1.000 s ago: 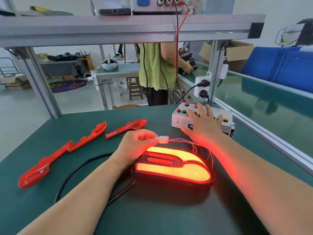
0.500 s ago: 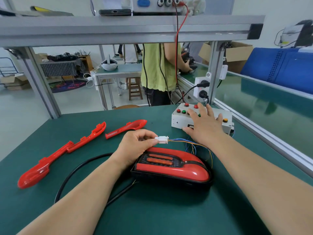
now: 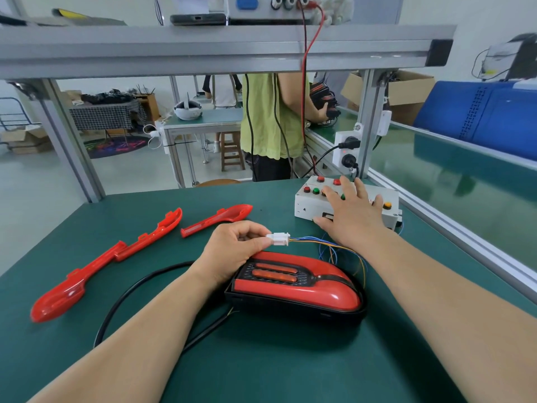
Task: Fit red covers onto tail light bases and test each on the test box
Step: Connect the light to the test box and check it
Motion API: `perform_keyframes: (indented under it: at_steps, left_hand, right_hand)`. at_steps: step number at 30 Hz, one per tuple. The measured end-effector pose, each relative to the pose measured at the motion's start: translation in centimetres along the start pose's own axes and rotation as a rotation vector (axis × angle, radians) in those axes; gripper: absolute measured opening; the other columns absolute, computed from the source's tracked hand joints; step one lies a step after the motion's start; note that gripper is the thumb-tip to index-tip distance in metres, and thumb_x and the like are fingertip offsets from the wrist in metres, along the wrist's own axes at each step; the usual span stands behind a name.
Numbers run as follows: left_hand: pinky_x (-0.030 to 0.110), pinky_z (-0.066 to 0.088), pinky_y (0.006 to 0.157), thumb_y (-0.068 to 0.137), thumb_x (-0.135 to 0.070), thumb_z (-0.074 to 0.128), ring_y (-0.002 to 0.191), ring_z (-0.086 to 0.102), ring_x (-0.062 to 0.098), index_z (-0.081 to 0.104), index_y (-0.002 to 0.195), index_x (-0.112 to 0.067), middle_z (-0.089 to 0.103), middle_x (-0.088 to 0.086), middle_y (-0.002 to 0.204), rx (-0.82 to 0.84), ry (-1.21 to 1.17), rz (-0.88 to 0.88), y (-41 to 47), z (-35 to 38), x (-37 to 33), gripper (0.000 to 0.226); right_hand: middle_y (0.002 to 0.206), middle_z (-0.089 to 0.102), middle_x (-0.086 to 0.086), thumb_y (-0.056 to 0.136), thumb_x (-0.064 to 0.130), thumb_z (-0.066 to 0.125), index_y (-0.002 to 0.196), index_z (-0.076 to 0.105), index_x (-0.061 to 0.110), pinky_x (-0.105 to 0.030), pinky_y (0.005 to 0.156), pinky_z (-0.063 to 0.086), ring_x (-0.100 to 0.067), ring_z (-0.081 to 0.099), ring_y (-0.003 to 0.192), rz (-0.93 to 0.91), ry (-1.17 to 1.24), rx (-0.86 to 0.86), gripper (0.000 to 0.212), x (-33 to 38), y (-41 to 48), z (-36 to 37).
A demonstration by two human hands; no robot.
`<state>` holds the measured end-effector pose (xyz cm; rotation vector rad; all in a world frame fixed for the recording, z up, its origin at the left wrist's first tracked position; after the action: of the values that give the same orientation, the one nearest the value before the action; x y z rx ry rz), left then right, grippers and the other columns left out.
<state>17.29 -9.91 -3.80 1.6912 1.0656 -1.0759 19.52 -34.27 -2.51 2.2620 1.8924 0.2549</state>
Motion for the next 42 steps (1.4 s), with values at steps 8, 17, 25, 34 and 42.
perform_keyframes:
  at_steps: [8,17,25,34,42]
  left_hand:
    - [0.023,0.048,0.072,0.084,-0.008,0.077,0.073,0.058,0.012,0.075,0.079,-0.023,0.071,0.005,0.081,-0.001,0.0,-0.006,0.0,0.0,-0.1,0.015]
    - [0.025,0.048,0.074,0.084,-0.008,0.076,0.074,0.057,0.014,0.075,0.081,-0.02,0.07,0.007,0.082,-0.001,-0.003,-0.023,-0.3,0.0,-0.3,0.013]
    - [0.016,0.046,0.065,0.084,-0.008,0.076,0.067,0.055,0.008,0.076,0.081,-0.022,0.067,-0.009,0.07,-0.008,0.016,-0.02,-0.3,-0.1,-0.3,0.014]
    - [0.02,0.049,0.072,0.084,-0.008,0.076,0.074,0.058,0.011,0.076,0.081,-0.028,0.072,-0.002,0.08,-0.005,0.007,-0.015,-0.5,-0.1,-0.5,0.02]
    - [0.018,0.047,0.068,0.084,-0.009,0.076,0.07,0.057,0.009,0.076,0.077,-0.029,0.07,-0.006,0.075,0.0,0.019,-0.019,-0.4,-0.1,-0.6,0.022]
  right_hand:
    - [0.164,0.013,-0.003,0.097,0.053,0.045,0.152,0.029,0.027,-0.057,0.119,0.006,-0.026,0.004,0.152,-0.049,0.118,-0.118,0.063,0.6,-1.3,-2.0]
    - [0.123,0.067,-0.001,0.098,0.03,0.052,0.106,0.071,0.018,-0.035,0.1,0.042,-0.021,0.057,0.116,-0.191,0.519,-0.137,0.024,2.8,-3.5,-4.9]
    - [0.07,0.063,0.008,0.097,0.034,0.053,0.072,0.064,0.031,-0.012,0.059,0.036,0.004,0.052,0.061,-0.286,0.697,0.06,0.027,5.2,-5.2,-5.2]
    - [0.076,0.066,-0.007,0.098,0.047,0.05,0.085,0.073,0.014,-0.025,0.061,0.039,-0.007,0.049,0.059,-0.232,0.693,0.131,0.042,5.3,-6.7,-4.0]
    - [0.082,0.074,0.001,0.1,0.044,0.049,0.081,0.073,0.021,-0.028,0.075,0.05,-0.013,0.068,0.078,-0.209,0.785,0.171,0.038,5.8,-7.2,-3.0]
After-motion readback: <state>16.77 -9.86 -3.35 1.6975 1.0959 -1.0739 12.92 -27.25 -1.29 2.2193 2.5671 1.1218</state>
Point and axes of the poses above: each hand's wrist, its own y-axis towards the middle knuckle, its own z-axis out of the palm, x = y × z, the point moved 7 cm from there along y, towards the middle knuckle
